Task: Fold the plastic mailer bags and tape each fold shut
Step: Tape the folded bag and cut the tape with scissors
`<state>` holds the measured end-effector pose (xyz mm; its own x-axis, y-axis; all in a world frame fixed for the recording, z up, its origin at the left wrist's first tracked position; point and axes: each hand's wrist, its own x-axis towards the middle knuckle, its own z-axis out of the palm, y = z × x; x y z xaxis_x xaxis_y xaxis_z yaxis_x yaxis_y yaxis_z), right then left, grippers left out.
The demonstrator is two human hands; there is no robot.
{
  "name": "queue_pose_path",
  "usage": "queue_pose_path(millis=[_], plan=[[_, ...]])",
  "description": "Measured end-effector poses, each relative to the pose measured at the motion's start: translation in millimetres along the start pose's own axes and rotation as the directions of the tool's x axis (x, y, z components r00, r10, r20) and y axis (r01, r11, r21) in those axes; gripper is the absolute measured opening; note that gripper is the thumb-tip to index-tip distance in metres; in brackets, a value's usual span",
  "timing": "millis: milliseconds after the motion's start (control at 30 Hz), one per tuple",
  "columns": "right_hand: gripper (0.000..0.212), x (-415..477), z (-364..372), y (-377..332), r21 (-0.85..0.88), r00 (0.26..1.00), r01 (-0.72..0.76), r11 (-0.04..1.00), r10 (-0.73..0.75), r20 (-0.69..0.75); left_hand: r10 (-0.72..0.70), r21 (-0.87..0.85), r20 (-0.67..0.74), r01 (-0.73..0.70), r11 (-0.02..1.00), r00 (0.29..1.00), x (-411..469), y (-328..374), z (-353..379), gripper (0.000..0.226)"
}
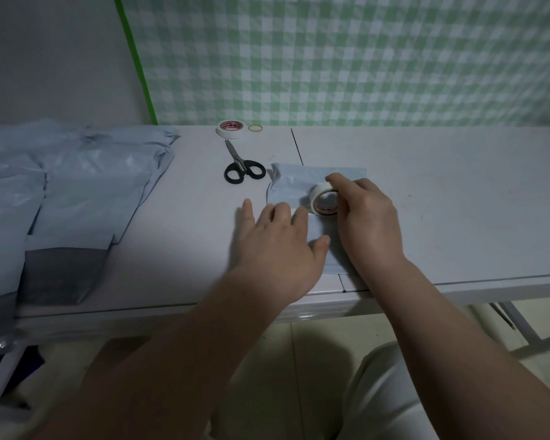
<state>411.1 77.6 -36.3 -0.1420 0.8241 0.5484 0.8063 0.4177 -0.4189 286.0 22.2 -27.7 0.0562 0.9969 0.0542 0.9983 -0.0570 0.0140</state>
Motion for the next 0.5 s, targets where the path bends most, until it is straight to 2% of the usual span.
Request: queue_pose_path(millis=[400,500], plan=[[0.041,0.1,1.0,4.1,0.026,0.998,-0.035,0.999,0.034,0.048,0.055,-0.018,-0.002,-0.055,0.998,0.998,2.7,8.6,-0.9,0.062],[0.038,2.7,2.7,8.9,0.113,0.996,-0.090,0.990,0.086,0.033,0.057,0.003,0.000,-0.057,0.998,0.998,2.4,8.4,1.6,0.064]])
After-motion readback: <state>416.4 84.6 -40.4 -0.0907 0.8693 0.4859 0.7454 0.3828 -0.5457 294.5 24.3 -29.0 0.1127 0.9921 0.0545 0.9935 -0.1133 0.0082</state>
